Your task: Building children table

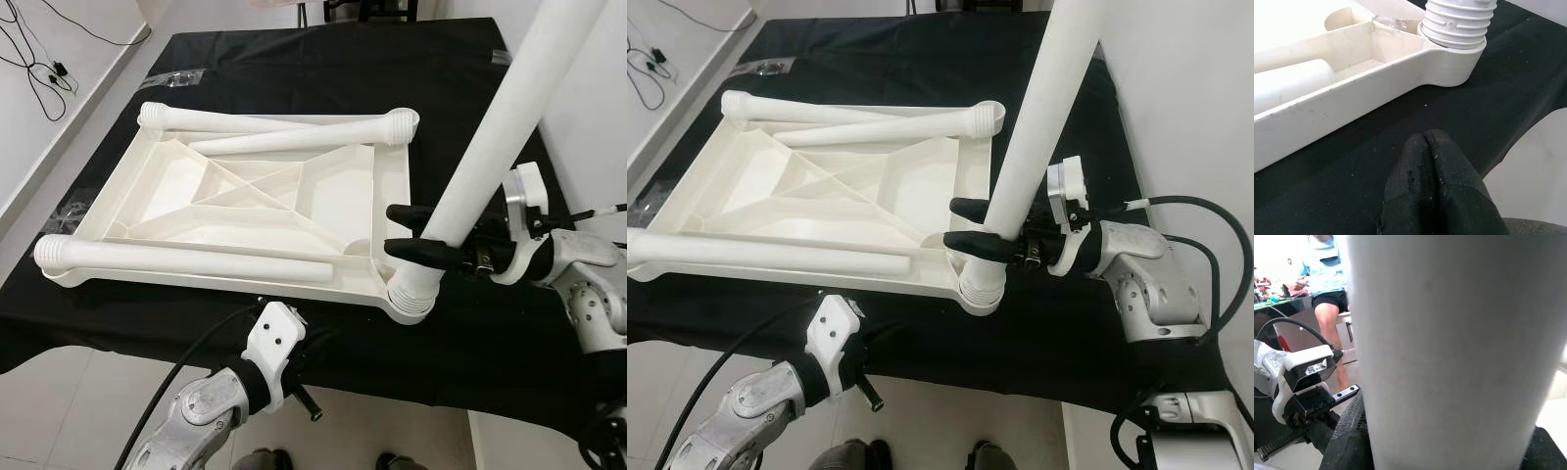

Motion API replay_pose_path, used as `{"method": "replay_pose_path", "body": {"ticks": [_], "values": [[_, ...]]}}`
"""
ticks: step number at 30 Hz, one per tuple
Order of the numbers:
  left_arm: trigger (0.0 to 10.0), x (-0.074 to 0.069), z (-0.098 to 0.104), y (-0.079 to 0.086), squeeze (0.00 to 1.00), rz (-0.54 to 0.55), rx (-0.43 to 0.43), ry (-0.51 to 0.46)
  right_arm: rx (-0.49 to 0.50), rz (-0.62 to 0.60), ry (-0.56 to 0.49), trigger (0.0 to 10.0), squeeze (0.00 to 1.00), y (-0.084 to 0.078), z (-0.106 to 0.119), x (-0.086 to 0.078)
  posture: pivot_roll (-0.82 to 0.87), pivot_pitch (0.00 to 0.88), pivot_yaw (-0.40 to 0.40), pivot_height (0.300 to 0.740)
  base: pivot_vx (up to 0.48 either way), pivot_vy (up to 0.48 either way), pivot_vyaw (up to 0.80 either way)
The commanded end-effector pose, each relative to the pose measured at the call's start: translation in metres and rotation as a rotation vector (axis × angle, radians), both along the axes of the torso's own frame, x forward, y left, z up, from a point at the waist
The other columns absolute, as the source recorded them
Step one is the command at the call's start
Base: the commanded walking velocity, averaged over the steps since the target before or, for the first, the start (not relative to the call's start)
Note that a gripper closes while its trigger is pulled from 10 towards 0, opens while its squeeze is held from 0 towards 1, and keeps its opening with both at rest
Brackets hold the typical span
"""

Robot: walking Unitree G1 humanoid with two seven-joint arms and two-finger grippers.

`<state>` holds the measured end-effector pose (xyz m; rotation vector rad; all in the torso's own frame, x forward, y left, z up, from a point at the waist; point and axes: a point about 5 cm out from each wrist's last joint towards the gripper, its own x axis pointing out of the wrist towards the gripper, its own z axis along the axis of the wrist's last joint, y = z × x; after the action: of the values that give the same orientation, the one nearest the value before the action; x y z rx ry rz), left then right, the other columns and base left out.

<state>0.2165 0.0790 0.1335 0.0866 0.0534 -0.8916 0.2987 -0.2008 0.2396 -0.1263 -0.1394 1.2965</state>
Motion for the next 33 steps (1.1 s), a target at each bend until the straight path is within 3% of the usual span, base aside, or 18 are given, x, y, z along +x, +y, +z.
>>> {"method": "replay_pose_path", "body": {"ticks": [1,7,14,23,28,33], "values": [[10.0,-0.004,-0.002,0.002,0.0,-0.003,0.009,0.003,-0.096,-0.004,0.082,10.0,0.0,0.003,-0.024,0.0,0.11,0.267,0.064,0.74,0.0,0.0,0.0],[10.0,-0.005,-0.003,0.002,0.0,-0.003,0.008,0.007,-0.163,0.035,0.062,10.0,0.0,0.01,-0.027,-0.004,0.11,0.269,0.061,0.74,0.0,0.0,0.0],[10.0,-0.005,-0.004,0.003,0.0,-0.007,0.006,0.015,-0.258,0.087,0.043,10.0,0.0,0.023,-0.047,-0.024,0.1,0.268,0.067,0.74,0.0,0.0,0.0],[10.0,-0.005,-0.006,0.002,0.0,-0.014,0.007,0.019,-0.338,0.107,0.003,10.0,0.0,0.026,-0.043,-0.022,0.09,0.252,0.061,0.74,0.0,0.0,0.0],[10.0,-0.005,-0.006,0.002,0.0,-0.015,0.008,0.018,-0.318,0.107,0.004,10.0,0.0,0.027,-0.038,-0.021,0.09,0.251,0.059,0.74,0.0,0.0,0.0],[10.0,-0.005,-0.006,0.002,0.0,-0.013,0.006,0.017,-0.148,-0.055,0.002,10.0,0.0,0.029,-0.024,-0.003,0.09,0.254,0.056,0.74,0.0,0.0,0.0]]}}
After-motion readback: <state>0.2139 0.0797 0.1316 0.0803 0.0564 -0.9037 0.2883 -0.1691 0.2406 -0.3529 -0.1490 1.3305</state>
